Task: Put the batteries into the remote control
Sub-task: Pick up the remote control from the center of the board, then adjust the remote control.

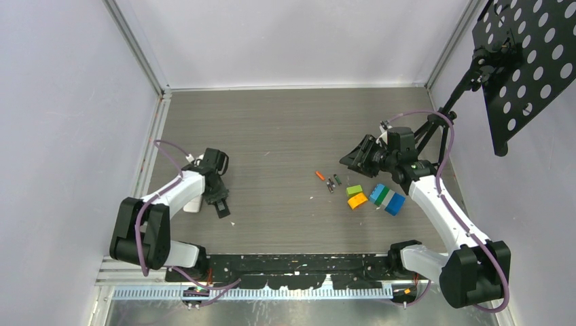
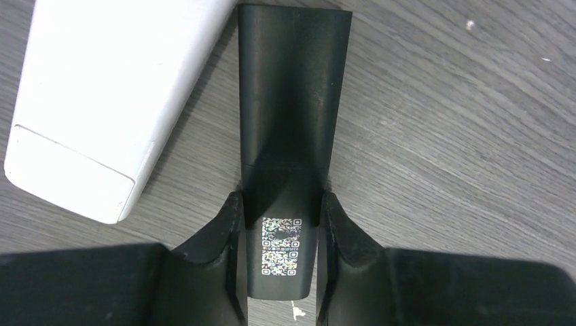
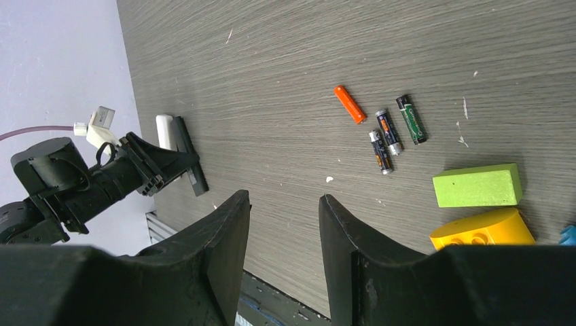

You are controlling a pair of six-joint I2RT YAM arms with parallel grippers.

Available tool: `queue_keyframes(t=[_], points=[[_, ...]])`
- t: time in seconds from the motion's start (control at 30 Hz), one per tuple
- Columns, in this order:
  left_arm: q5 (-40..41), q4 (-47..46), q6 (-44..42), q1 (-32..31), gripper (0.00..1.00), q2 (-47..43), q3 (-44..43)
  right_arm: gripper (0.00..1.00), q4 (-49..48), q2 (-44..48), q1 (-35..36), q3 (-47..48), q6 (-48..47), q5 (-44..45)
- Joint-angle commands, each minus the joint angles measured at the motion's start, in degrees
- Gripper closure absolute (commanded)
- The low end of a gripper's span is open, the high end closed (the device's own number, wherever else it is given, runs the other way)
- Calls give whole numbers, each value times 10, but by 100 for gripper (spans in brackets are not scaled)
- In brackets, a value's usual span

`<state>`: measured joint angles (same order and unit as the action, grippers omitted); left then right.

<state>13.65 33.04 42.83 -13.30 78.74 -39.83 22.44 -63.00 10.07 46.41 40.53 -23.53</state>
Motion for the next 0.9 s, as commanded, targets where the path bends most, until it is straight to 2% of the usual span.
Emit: queue_keyframes(t=[0.0, 0.17, 0.33, 0.47, 0.6, 0.87], points=[[-20, -10, -40, -24, 92, -5, -42, 53, -5, 1, 3, 25, 4, 4], [-127, -24, -143, -45, 100, -23, -96, 52, -40, -21, 11, 24, 27, -20], [-256, -92, -157, -75, 100, -41, -107, 49, -82, -54, 71, 34, 54, -21], [-258, -114, -210, -176, 100, -45, -135, 43, -107, -94, 136, 64, 72, -13], [-247, -120, -251, -259, 100, -35, -156, 31, -142, -134, 178, 95, 93, -15], [-233, -155, -272, -306, 100, -48, -143, 29, -123, -182, 199, 123, 91, -37]])
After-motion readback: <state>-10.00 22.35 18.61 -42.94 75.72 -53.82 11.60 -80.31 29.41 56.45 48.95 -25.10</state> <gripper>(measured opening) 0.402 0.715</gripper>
